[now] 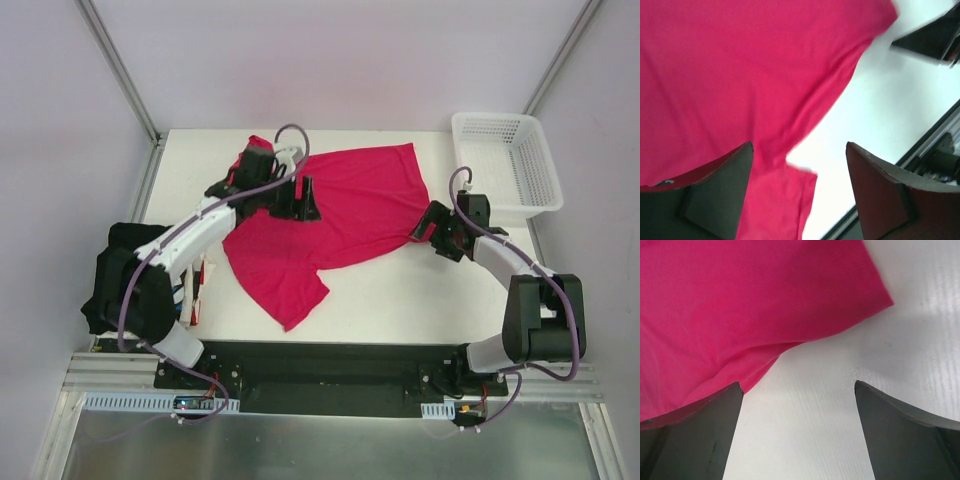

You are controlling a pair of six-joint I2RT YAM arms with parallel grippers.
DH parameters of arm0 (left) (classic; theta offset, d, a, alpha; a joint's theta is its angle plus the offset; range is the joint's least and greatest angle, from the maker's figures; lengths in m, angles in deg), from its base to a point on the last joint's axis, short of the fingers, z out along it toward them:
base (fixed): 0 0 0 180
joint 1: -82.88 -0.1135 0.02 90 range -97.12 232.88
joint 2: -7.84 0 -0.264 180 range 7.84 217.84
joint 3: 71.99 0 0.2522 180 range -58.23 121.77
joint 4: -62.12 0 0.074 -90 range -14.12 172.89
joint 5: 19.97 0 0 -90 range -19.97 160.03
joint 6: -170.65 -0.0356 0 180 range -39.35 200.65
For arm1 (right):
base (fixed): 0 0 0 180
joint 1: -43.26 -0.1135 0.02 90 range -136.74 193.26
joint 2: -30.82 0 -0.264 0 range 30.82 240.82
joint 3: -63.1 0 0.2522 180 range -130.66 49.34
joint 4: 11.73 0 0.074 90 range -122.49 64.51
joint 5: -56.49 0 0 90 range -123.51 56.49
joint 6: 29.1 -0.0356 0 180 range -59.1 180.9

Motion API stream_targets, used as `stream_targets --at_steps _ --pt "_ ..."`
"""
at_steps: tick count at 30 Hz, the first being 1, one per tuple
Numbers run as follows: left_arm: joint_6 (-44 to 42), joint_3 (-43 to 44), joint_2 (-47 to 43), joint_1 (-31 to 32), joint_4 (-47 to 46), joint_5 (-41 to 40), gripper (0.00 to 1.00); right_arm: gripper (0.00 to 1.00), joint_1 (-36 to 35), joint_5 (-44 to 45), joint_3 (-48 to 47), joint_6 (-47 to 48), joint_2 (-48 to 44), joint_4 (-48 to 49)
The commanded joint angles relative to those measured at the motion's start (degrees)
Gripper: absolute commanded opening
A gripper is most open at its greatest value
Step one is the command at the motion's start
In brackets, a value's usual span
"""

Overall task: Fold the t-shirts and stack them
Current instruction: Flatten out the tshirt, then grap the side of the flattened tshirt closest away from the robot with both arms

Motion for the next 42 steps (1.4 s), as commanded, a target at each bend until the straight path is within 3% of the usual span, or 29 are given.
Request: stream_targets --at_steps 1,9,15,23,42 --pt "1.6 -14.2 -11.2 0.8 2.4 -4.4 0.73 0.96 0.5 5.5 -0.9 -1.5 -2.1 1.6" --pt "5.3 -30.5 -32.3 3.4 14.3 -7.2 0.66 0.96 0.8 5.1 1.2 -1.3 -7.6 1.7" --pt "11.3 -37.0 -38.2 10.8 17.4 -11.5 0.62 0.87 0.9 3.5 1.6 -2.6 -8.0 2.3" --pt "18.0 -38.3 -31.0 27.6 18.0 -19.6 0.56 0.84 0.8 3.2 3.1 -4.5 -3.8 5.4" --pt "15.2 -31.0 -16.0 32.7 15.1 -25.4 0.5 0.83 0.7 0.7 4.8 -5.8 -6.2 7.3"
